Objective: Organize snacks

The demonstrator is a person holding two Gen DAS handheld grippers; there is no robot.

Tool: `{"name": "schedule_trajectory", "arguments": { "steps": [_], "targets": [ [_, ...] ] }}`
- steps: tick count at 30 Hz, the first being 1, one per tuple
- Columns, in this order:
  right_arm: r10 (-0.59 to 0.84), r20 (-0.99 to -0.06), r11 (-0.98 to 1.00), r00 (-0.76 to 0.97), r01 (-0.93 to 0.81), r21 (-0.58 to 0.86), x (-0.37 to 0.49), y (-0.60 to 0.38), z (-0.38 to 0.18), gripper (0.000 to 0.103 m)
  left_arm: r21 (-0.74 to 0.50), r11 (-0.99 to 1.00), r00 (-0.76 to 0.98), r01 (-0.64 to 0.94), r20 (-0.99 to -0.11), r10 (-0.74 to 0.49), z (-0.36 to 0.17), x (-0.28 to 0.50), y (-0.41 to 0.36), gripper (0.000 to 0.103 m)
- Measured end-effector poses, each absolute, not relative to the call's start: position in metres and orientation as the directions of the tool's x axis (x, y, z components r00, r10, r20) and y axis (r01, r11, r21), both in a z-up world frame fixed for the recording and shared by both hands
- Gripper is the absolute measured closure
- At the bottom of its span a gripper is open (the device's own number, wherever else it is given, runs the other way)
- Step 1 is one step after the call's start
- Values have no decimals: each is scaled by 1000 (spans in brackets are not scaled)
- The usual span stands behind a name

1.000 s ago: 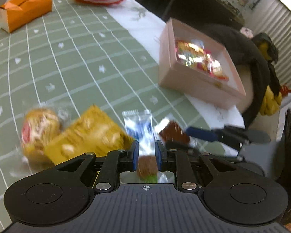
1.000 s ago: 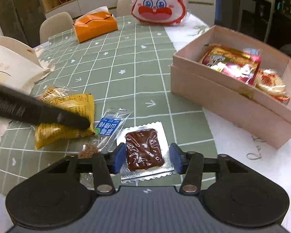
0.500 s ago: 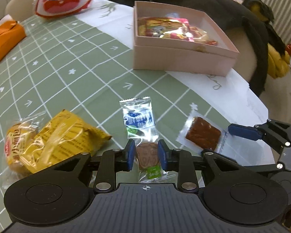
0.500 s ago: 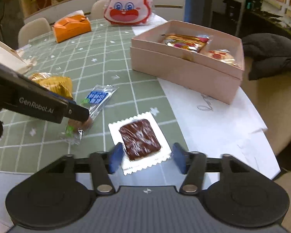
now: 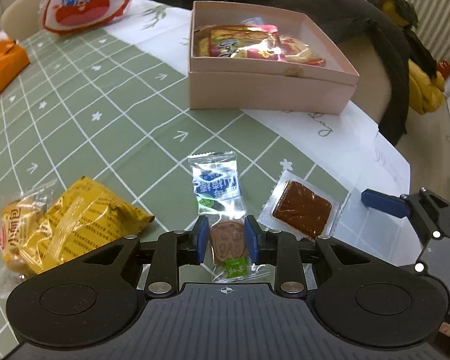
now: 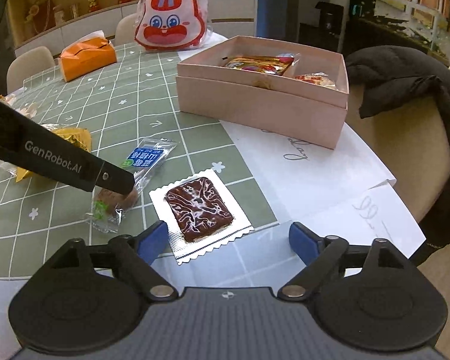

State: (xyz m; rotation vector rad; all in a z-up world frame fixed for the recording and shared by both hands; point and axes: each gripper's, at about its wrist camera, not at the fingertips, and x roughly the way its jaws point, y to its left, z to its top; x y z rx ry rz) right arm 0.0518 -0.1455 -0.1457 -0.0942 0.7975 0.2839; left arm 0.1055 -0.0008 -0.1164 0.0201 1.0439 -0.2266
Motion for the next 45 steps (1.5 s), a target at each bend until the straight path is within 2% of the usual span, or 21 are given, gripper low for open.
{"name": "schedule_trajectory", "arguments": {
  "steps": [3, 6, 19, 20, 26, 31, 34, 37, 39, 43, 45],
  "targets": [
    [208, -706, 962, 677, -271, 24, 49, -146, -148, 10, -81, 974, 497, 210, -849, -178, -118, 102, 0, 67],
    [200, -702, 966, 684, -257, 25, 50, -148, -150, 4, -78, 975, 505, 208, -845, -175, -119, 100, 0, 67],
    [192, -684, 970, 704, -241, 24, 47, -149, -153, 2, -130, 976, 474, 175, -857, -200, -118, 110, 0, 66],
    [191, -681, 971, 707, -239, 25, 46, -148, -154, 2, -132, 975, 472, 177, -858, -202, -119, 110, 0, 62],
    [223, -712, 957, 666, -287, 30, 46, -151, -150, 0, -70, 968, 461, 240, -869, -178, -124, 110, -13, 53],
    [259, -726, 938, 637, -346, 30, 48, -153, -149, 0, -68, 966, 459, 251, -870, -180, -124, 110, -14, 50],
    [276, -732, 926, 623, -376, 30, 49, -155, -146, 6, -89, 964, 462, 250, -864, -200, -124, 109, -11, 50],
    [281, -737, 925, 614, -379, 36, 53, -159, -142, 17, -128, 961, 478, 243, -847, -234, -125, 106, -3, 51],
    [290, -734, 921, 614, -388, 40, 57, -161, -139, 26, -129, 962, 493, 242, -837, -237, -126, 102, 0, 56],
    [318, -721, 910, 615, -412, 49, 68, -160, -133, 28, -119, 960, 516, 253, -823, -238, -128, 97, 0, 57],
    [334, -714, 894, 615, -448, 32, 73, -155, -133, 34, -86, 963, 525, 255, -824, -213, -127, 95, -3, 60]
  ]
}}
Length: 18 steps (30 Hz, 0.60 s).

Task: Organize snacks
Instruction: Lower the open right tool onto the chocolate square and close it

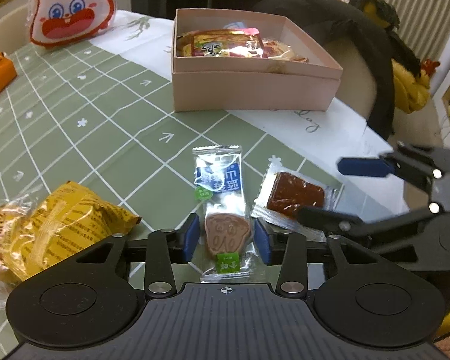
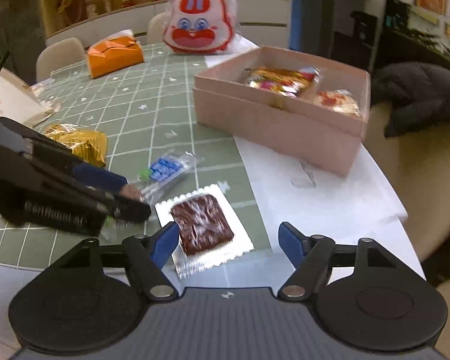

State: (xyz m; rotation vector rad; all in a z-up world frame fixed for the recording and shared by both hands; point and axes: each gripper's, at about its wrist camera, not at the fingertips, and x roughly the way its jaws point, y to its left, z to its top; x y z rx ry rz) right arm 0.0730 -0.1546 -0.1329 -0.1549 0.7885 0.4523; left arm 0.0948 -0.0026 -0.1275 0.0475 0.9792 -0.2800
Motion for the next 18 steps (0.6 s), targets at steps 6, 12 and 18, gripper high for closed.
{"name": "schedule_trajectory", "arguments": {
  "steps": [6, 12, 18],
  "targets": [
    [371, -741, 844, 559, -535, 19, 82, -143, -136, 50, -104, 970, 519, 220, -830, -207, -126, 92, 5, 62],
    [381, -738, 862, 557, -502, 66, 80, -156, -116, 95, -114, 975, 522, 189, -829, -199, -125, 88, 9, 62],
    [398, -726, 861, 560, -501, 86, 77, -169, -104, 92, -103, 976, 531, 190, -826, -190, -126, 87, 7, 62]
  ]
}}
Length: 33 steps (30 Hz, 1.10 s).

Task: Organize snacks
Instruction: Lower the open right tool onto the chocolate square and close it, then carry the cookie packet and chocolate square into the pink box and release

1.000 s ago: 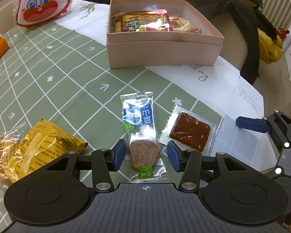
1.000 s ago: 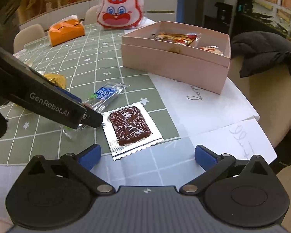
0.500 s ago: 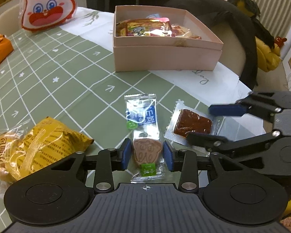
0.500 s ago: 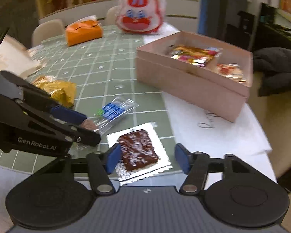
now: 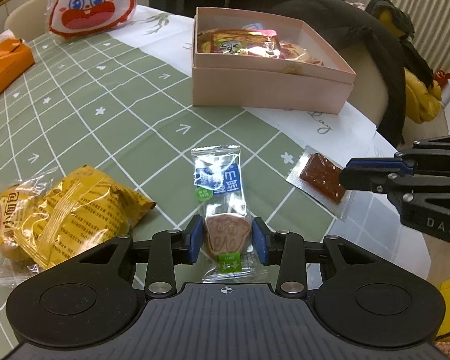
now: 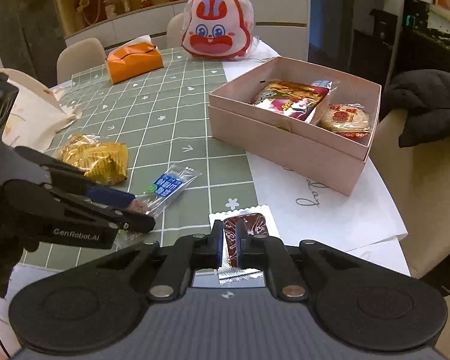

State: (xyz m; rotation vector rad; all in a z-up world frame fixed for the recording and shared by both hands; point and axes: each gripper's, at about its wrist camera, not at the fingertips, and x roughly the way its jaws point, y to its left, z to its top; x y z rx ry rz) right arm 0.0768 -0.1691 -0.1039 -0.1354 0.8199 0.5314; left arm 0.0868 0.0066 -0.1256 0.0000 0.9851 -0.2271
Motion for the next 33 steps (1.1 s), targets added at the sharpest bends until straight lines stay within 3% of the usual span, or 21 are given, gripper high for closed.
{"name": "schedule_trajectory", "arguments": {
  "steps": [1, 3, 4, 20, 23, 24, 25, 33],
  "targets": [
    [392, -729, 861, 561, -503, 76, 77, -169, -105, 88, -101, 976, 531, 192, -826, -190, -126, 87, 7, 62],
    [378, -731, 863, 569, -502, 55, 76, -167, -108, 65, -94, 976, 531, 196, -827, -186, -126, 86, 6, 62],
    [371, -730, 865, 575, -500, 45, 75, -167, -111, 62, -87, 976, 530, 199, -829, -182, -126, 85, 5, 62],
    [324, -733, 882, 597, -471, 7, 110, -160, -132, 45, -74, 976, 515, 203, -840, -171, -126, 88, 3, 61],
    [350, -754, 885, 555, -460, 72, 119, -167, -137, 45, -73, 976, 516, 204, -839, -171, -126, 87, 3, 61],
    [348, -761, 886, 548, -458, 76, 118, -167, -135, 50, -75, 976, 517, 203, -839, -172, -126, 87, 4, 61],
    [361, -766, 878, 532, -470, 87, 116, -166, -132, 62, -76, 976, 517, 202, -838, -173, -126, 87, 4, 61],
    [426, -740, 858, 521, -491, 148, 89, -169, -106, 64, -106, 979, 527, 172, -830, -182, -123, 87, 7, 62]
  ]
}}
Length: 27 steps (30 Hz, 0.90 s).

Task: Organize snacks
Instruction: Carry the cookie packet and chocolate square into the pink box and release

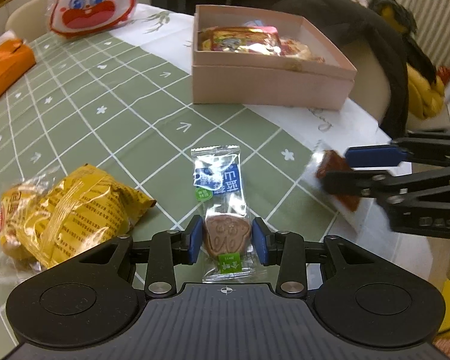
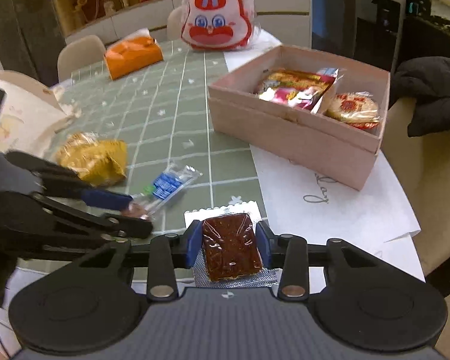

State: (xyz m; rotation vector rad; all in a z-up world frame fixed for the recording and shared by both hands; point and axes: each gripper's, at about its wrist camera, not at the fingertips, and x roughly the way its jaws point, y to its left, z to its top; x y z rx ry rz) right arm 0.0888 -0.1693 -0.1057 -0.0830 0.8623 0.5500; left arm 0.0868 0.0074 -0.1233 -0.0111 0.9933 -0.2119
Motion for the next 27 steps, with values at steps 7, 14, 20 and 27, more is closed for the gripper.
{"name": "schedule_trajectory", "arguments": {
  "steps": [7, 14, 20, 27],
  "targets": [
    [448, -615, 877, 649, -453, 160, 96, -196, -42, 64, -270, 941, 730, 205, -598, -331, -37, 106, 22, 63],
    [360, -534, 925, 765, -368, 96, 163, -199, -6, 64, -354, 859, 711, 370, -487, -507, 13, 215, 2, 60],
    [275, -636, 956, 721, -277, 99, 223, -181, -38, 63, -387, 892, 619, 231, -649, -442, -43, 279, -1, 61],
    [300, -677, 949, 672, -285, 137, 240, -155, -80, 59, -431, 897, 620, 100, -678, -394, -68, 252, 34, 61]
  ]
}}
